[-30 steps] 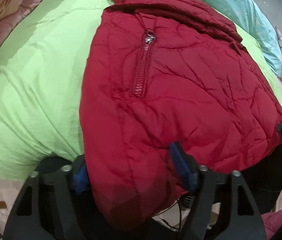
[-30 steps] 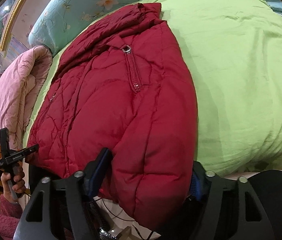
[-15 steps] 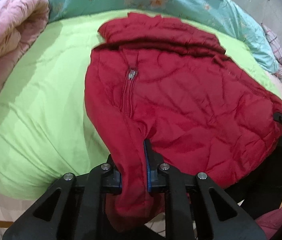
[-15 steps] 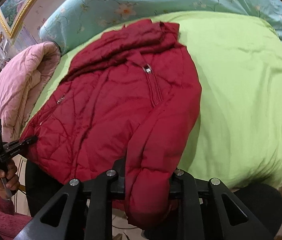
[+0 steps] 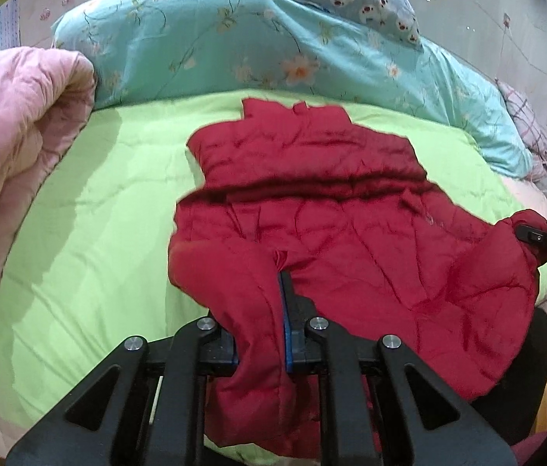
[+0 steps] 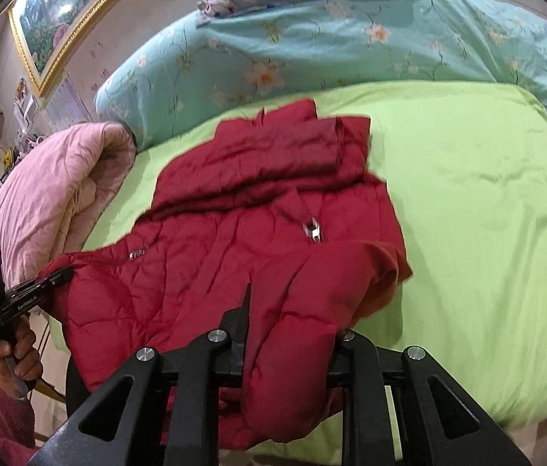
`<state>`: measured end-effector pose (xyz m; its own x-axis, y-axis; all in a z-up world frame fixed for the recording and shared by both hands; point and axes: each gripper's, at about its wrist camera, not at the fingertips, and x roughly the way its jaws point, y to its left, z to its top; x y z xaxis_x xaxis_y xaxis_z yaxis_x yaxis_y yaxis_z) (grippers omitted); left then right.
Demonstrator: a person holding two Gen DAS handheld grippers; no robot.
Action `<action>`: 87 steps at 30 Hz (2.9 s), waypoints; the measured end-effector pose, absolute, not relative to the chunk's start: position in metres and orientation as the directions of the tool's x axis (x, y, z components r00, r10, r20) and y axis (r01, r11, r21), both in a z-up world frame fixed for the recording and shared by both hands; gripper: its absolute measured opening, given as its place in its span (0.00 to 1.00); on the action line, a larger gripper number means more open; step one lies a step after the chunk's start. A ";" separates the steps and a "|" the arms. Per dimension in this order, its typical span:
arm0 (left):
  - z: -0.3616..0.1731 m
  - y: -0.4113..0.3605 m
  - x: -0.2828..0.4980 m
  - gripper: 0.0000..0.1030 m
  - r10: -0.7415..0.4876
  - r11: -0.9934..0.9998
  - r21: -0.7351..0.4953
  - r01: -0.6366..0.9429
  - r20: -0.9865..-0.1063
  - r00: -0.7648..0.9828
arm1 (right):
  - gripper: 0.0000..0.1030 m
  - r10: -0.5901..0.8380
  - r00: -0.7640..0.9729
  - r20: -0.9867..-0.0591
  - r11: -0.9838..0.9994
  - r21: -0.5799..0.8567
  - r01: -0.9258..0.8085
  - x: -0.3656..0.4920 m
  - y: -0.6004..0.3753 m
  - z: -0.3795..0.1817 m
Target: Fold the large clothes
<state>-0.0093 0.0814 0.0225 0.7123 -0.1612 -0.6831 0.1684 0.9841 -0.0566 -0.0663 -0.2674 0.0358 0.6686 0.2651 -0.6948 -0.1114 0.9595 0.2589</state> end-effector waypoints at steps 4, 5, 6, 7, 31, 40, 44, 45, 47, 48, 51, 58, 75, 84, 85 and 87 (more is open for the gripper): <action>0.033 0.083 0.007 0.12 -0.155 0.986 -0.056 0.159 -0.666 0.730 | 0.20 0.261 0.690 -0.675 0.961 0.246 -0.123 -0.050 -0.269 0.048; 0.035 0.082 0.009 0.12 -0.154 0.986 -0.055 0.158 -0.662 0.733 | 0.19 0.262 0.695 -0.670 0.961 0.248 -0.123 -0.047 -0.270 0.051; 0.038 0.081 0.013 0.12 -0.152 0.986 -0.051 0.157 -0.656 0.739 | 0.19 0.262 0.700 -0.664 0.961 0.249 -0.123 -0.043 -0.271 0.054; 0.041 0.081 0.019 0.12 -0.146 0.987 -0.046 0.154 -0.652 0.744 | 0.19 0.261 0.705 -0.659 0.960 0.250 -0.122 -0.040 -0.272 0.056; 0.061 0.080 0.155 0.12 -0.098 0.995 -0.073 0.067 -0.645 0.757 | 0.19 0.248 0.774 -0.582 0.955 0.282 -0.095 0.107 -0.275 0.094; 0.046 0.079 0.227 0.12 -0.053 0.998 -0.060 0.016 -0.680 0.732 | 0.19 0.215 0.761 -0.612 0.956 0.290 -0.038 0.176 -0.282 0.077; 0.037 0.087 0.258 0.12 -0.049 0.995 -0.095 -0.024 -0.701 0.711 | 0.19 0.204 0.749 -0.630 0.950 0.312 0.004 0.207 -0.291 0.065; 0.035 0.090 0.265 0.12 -0.048 0.994 -0.100 -0.033 -0.706 0.706 | 0.19 0.199 0.745 -0.637 0.949 0.316 0.016 0.216 -0.294 0.062; 0.028 0.093 0.281 0.12 -0.048 0.993 -0.109 -0.044 -0.719 0.694 | 0.19 0.194 0.736 -0.648 0.946 0.322 0.034 0.232 -0.299 0.054; 0.025 0.093 0.286 0.12 -0.046 0.993 -0.108 -0.048 -0.724 0.689 | 0.19 0.191 0.730 -0.656 0.946 0.322 0.041 0.241 -0.300 0.050; 0.015 0.091 0.304 0.12 -0.029 0.993 -0.097 -0.062 -0.735 0.678 | 0.19 0.189 0.716 -0.672 0.945 0.323 0.054 0.262 -0.302 0.038; 0.008 0.089 0.351 0.12 -0.002 0.989 -0.100 -0.107 -0.740 0.672 | 0.19 0.163 0.715 -0.680 0.943 0.321 0.091 0.302 -0.305 0.018; -0.023 0.106 0.402 0.16 -0.051 0.968 -0.188 -0.165 -0.794 0.606 | 0.27 0.233 0.664 -0.710 0.889 0.433 0.151 0.360 -0.324 -0.028; 0.006 0.117 0.378 0.26 -0.099 0.963 -0.235 -0.134 -0.768 0.633 | 0.32 0.344 0.647 -0.681 0.812 0.561 0.158 0.368 -0.341 -0.021; 0.012 0.118 0.371 0.34 -0.090 0.966 -0.223 -0.128 -0.760 0.644 | 0.32 0.355 0.646 -0.676 0.805 0.572 0.156 0.367 -0.343 -0.019; 0.022 0.121 0.362 0.58 -0.038 0.973 -0.181 -0.146 -0.744 0.667 | 0.33 0.371 0.645 -0.668 0.795 0.588 0.151 0.366 -0.345 -0.016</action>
